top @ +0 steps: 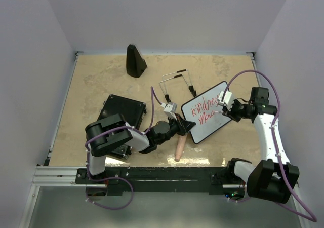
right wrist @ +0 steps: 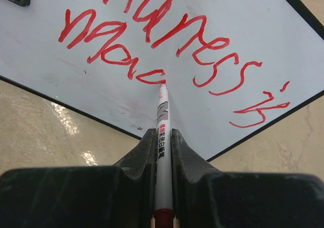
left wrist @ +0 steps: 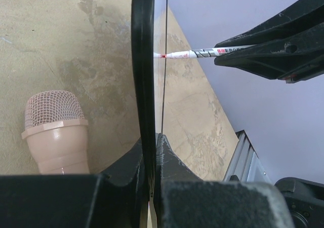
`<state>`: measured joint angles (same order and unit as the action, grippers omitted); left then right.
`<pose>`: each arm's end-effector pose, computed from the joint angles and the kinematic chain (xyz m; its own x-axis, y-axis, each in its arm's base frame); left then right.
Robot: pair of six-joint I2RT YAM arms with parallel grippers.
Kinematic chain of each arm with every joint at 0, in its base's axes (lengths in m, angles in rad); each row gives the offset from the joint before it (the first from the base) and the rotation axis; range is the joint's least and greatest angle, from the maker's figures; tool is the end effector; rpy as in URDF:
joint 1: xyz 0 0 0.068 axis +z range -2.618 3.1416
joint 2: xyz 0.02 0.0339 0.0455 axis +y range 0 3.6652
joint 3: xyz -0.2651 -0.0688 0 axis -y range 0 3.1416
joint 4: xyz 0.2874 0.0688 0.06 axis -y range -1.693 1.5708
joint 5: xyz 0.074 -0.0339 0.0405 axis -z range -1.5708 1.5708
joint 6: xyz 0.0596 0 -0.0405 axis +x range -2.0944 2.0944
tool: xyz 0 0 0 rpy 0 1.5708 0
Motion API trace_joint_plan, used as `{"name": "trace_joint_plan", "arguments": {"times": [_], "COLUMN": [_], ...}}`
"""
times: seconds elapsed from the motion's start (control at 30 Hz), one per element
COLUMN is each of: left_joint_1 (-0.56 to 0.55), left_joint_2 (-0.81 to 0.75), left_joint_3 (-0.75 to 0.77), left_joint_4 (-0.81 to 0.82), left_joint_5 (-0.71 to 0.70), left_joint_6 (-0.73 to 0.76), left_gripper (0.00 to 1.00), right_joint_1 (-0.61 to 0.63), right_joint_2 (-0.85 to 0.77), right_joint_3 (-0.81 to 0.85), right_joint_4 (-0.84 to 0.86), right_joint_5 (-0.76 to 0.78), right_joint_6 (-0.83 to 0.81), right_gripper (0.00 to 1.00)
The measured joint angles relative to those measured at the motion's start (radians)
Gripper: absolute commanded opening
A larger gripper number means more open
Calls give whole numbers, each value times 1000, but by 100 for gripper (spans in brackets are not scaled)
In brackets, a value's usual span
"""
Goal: Write a sentence on the whiteboard
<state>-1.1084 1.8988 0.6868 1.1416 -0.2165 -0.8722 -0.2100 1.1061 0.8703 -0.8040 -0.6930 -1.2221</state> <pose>0.1874 -0.3473 0.1071 -0.6163 -0.4400 -0.6531 0.4767 0.4518 -0.7541 0.2577 -0.0160 0.2383 -0.1415 -0.7091 -0.6907 -0.8459 0.4491 -0.2877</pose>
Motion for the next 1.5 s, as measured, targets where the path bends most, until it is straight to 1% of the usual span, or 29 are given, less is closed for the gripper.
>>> {"name": "trace_joint_plan", "arguments": {"times": [0.3,0.63,0.73,0.93,1.17,1.5], "left_joint_1": [0,1,1,0,0,0], "left_joint_2": [0,2,3,3,3,3], "left_joint_3": [0,0,0,1,1,1], "left_joint_4": [0,2,2,2,3,3], "left_joint_5": [0,-5,-5,3,5,6], "left_joint_6": [0,1,1,1,1,1], "left_gripper": [0,0,0,0,0,0], "right_joint_1": [0,-1,-1,-1,-40,-41], "right_joint_2": [16,59,54,-3,-7,14], "right_joint_3": [-4,-4,1,34,51,24], "right_joint_4": [-66,-165,-166,-99,-40,64], "right_joint_5": [48,27,-8,-58,-58,-57], "right_joint_6": [-71,-148,-122,-28,27,104], "right_gripper": [0,0,0,0,0,0]}}
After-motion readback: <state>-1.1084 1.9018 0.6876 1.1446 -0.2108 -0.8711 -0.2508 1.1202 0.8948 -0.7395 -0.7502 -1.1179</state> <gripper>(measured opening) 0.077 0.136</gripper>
